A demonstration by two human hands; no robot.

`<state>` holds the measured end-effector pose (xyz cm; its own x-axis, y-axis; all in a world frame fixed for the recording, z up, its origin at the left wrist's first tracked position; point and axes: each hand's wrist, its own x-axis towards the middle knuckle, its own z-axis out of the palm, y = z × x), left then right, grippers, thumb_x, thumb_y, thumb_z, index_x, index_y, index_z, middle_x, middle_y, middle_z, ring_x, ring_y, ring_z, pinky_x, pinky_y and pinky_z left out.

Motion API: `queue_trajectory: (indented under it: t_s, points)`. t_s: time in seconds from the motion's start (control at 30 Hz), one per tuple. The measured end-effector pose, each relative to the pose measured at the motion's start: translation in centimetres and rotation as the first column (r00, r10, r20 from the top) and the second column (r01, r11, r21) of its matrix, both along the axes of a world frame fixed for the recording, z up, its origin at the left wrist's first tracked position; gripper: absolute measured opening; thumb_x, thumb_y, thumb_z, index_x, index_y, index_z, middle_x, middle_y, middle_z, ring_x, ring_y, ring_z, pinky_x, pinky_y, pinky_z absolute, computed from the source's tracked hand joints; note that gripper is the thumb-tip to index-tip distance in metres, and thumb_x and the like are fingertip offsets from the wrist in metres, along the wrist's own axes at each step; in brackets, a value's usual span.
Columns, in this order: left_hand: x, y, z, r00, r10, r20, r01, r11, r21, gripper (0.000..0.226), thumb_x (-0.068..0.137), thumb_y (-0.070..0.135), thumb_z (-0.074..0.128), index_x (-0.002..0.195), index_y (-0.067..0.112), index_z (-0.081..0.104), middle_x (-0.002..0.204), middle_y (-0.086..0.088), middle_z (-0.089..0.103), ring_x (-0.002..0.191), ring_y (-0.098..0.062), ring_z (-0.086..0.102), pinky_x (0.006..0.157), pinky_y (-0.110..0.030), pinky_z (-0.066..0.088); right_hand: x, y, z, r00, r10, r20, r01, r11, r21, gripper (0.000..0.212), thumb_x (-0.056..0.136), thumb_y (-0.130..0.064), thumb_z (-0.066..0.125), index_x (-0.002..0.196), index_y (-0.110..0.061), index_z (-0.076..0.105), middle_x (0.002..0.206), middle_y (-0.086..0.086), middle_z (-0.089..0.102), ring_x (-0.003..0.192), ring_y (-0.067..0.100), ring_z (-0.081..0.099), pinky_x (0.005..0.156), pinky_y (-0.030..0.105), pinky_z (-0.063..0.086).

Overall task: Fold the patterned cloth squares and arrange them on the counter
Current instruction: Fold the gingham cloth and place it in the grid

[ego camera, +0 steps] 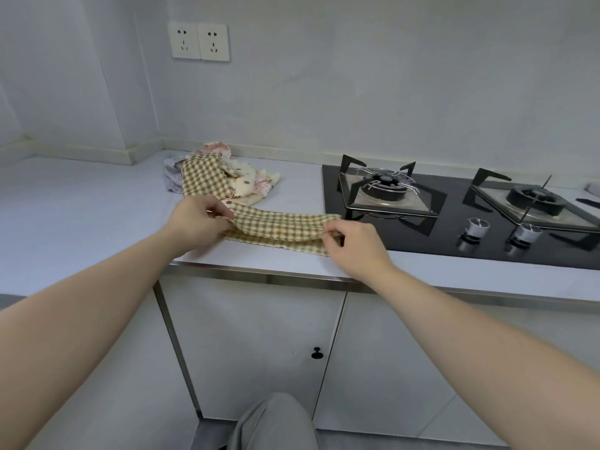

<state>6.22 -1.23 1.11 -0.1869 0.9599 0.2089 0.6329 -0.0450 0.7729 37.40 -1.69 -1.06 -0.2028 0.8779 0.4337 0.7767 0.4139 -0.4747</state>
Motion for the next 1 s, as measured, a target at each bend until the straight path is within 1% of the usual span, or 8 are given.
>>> queue_trajectory:
  t_s: [0.17, 0.33, 0.5, 0.63, 0.73, 0.8, 0.9, 1.0]
  points:
    - [0.0, 0.2, -0.6, 0.978, -0.054, -0.201, 0.059, 0.998, 0.018, 0.015, 0.086, 0.010, 0.070, 0.084, 0.024, 0.071, 0.099, 0.007, 0.072, 0.095, -0.014, 0.064, 0.076, -0.019, 0.044, -0.2, -0.3, -1.7, 0.989, 0.033, 0.145, -0.057, 0.986, 0.158, 0.016, 0.091, -0.026, 0.060, 0.093, -0.019, 0.074, 0.101, -0.003, 0.075, 0.093, 0.025, 0.069, 0.076, 0.042, 0.058]
    - [-0.3, 0.5, -2.0, 0.979, -0.034, -0.200, 0.046, 0.997, 0.059, 0.016, 0.087, 0.004, 0.063, 0.089, 0.019, 0.067, 0.107, 0.004, 0.069, 0.102, -0.014, 0.060, 0.089, -0.023, 0.042, -0.1, -0.1, -2.2, 0.980, 0.049, 0.194, -0.092, 0.972, 0.218, 0.015, 0.091, -0.023, 0.064, 0.094, -0.017, 0.076, 0.102, -0.004, 0.073, 0.096, 0.022, 0.067, 0.077, 0.041, 0.058]
    - [-0.2, 0.5, -2.0, 0.978, -0.031, -0.208, 0.044, 0.997, 0.062, 0.020, 0.086, 0.001, 0.059, 0.089, 0.020, 0.067, 0.106, 0.007, 0.067, 0.102, -0.011, 0.056, 0.091, -0.022, 0.039, 0.0, 0.3, -2.6, 0.981, 0.054, 0.185, -0.103, 0.958, 0.266, 0.012, 0.089, -0.019, 0.068, 0.090, -0.013, 0.077, 0.099, -0.002, 0.070, 0.093, 0.022, 0.065, 0.073, 0.041, 0.058]
    - [-0.2, 0.5, -2.4, 0.977, -0.012, -0.213, 0.026, 0.998, 0.063, 0.023, 0.087, -0.001, 0.054, 0.086, 0.018, 0.067, 0.109, 0.004, 0.069, 0.106, -0.015, 0.058, 0.093, -0.023, 0.041, -0.1, 0.4, -2.9, 0.980, 0.038, 0.195, -0.092, 0.957, 0.276, 0.012, 0.088, -0.020, 0.068, 0.086, -0.011, 0.077, 0.097, -0.001, 0.068, 0.091, 0.022, 0.064, 0.070, 0.040, 0.058]
    - [0.3, 0.5, -2.7, 0.956, 0.007, -0.292, 0.014, 0.997, 0.070, 0.021, 0.089, 0.001, 0.051, 0.086, 0.011, 0.069, 0.110, -0.005, 0.071, 0.106, -0.024, 0.061, 0.090, -0.032, 0.047, -0.2, 0.5, -2.9, 0.972, 0.032, 0.233, -0.100, 0.952, 0.288, 0.024, 0.089, -0.029, 0.062, 0.081, -0.012, 0.076, 0.091, 0.000, 0.068, 0.091, 0.024, 0.061, 0.076, 0.040, 0.056]
    - [0.5, 0.1, -2.7, 0.933, 0.029, -0.359, 0.002, 0.996, 0.086, 0.023, 0.090, 0.007, 0.047, 0.087, 0.008, 0.070, 0.103, -0.008, 0.071, 0.099, -0.028, 0.060, 0.084, -0.037, 0.048, -0.2, 0.4, -2.8, 0.966, -0.023, 0.258, -0.078, 0.924, 0.375, 0.031, 0.089, -0.038, 0.058, 0.075, -0.017, 0.076, 0.089, -0.003, 0.069, 0.092, 0.025, 0.060, 0.086, 0.042, 0.048]
    - [0.8, -0.1, -2.6, 0.850, 0.097, -0.517, 0.036, 0.970, 0.241, 0.037, 0.084, 0.025, 0.039, 0.087, 0.009, 0.073, 0.091, -0.007, 0.072, 0.090, -0.032, 0.061, 0.079, -0.040, 0.049, -0.2, 0.0, -2.2, 0.938, -0.137, 0.319, -0.028, 0.886, 0.463, 0.030, 0.089, -0.046, 0.058, 0.077, -0.027, 0.077, 0.108, -0.009, 0.070, 0.109, 0.022, 0.058, 0.094, 0.045, 0.034]
    - [2.6, -0.2, -2.4, 0.831, -0.044, -0.554, 0.136, 0.983, 0.125, 0.027, 0.094, 0.026, 0.051, 0.109, 0.017, 0.071, 0.107, -0.001, 0.067, 0.102, -0.025, 0.059, 0.087, -0.037, 0.050, -0.2, 0.0, -2.3, 0.934, -0.046, 0.355, -0.108, 0.909, 0.403, 0.033, 0.092, -0.046, 0.051, 0.086, -0.029, 0.079, 0.115, -0.010, 0.069, 0.117, 0.018, 0.055, 0.096, 0.041, 0.030]
